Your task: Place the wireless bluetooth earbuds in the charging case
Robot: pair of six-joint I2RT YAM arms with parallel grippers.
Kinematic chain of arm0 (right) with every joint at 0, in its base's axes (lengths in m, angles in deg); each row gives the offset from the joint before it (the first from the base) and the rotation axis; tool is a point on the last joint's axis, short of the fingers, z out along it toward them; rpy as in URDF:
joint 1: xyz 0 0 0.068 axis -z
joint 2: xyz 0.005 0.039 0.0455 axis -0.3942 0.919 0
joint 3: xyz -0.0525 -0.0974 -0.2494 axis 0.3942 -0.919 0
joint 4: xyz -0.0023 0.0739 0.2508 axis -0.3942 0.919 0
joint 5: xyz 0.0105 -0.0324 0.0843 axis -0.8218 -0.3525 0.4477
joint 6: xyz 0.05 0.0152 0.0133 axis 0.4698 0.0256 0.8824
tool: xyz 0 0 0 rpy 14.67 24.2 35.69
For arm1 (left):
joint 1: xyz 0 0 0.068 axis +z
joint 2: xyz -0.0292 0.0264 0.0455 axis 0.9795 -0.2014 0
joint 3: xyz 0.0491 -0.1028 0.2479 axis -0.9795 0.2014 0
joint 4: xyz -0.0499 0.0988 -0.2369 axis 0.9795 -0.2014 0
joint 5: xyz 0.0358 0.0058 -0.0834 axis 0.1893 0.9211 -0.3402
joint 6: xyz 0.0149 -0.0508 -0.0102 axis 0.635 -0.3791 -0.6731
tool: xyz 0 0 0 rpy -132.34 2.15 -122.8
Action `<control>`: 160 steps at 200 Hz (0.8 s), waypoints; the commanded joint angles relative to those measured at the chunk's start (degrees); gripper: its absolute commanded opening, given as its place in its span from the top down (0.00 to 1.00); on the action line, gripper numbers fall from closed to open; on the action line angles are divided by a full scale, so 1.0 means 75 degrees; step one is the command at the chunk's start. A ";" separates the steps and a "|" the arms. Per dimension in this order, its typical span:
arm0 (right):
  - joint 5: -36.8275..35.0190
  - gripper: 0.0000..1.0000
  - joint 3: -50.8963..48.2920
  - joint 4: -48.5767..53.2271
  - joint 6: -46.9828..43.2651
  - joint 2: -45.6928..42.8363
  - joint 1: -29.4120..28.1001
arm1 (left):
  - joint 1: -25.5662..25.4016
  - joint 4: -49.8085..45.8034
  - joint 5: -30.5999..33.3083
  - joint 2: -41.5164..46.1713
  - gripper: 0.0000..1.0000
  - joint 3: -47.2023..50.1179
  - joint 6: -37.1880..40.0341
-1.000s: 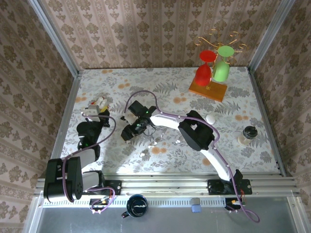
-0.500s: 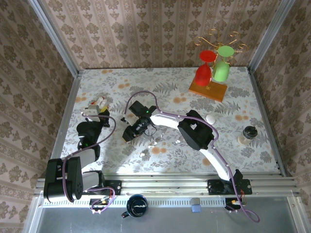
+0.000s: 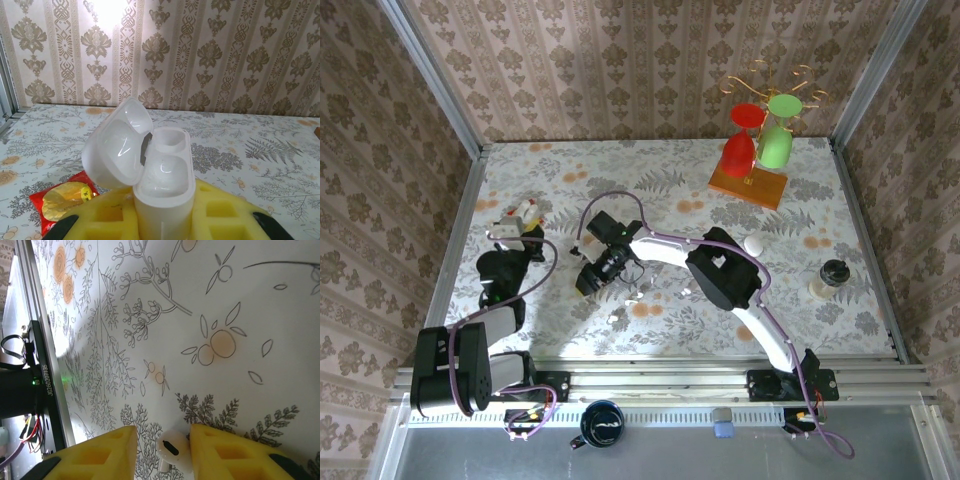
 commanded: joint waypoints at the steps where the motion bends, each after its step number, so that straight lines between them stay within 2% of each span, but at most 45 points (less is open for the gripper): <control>1: -0.0120 0.65 -0.0220 0.0611 -0.0213 -0.0199 -0.0128 | 0.0080 0.0130 -0.0083 0.0023 1.00 0.0029 0.0026; 45: -0.0159 0.66 -0.0369 0.0919 -0.0503 -0.0403 -0.0157 | 0.0094 0.0148 -0.0101 0.0011 1.00 0.0029 0.0004; 60: -0.0205 0.61 -0.0471 0.0914 -0.0577 -0.0500 -0.0169 | 0.0101 0.0148 -0.0096 0.0012 1.00 0.0029 0.0003; 76: -0.0376 0.61 -0.0545 0.0939 -0.0656 -0.0573 -0.0174 | 0.0100 0.0142 -0.0107 0.0011 1.00 0.0019 0.0003; 99: -0.0446 0.65 -0.0532 0.1088 -0.0802 -0.0573 -0.0169 | 0.0104 0.0142 -0.0118 0.0004 1.00 0.0024 0.0003; 146: -0.0595 0.63 -0.0692 0.1073 -0.0988 -0.0591 -0.0168 | 0.0123 0.0153 -0.0139 0.0000 1.00 0.0017 0.0003; 160: -0.0691 0.67 -0.0691 0.1075 -0.1007 -0.0589 -0.0169 | 0.0122 0.0154 -0.0130 -0.0006 1.00 0.0029 0.0004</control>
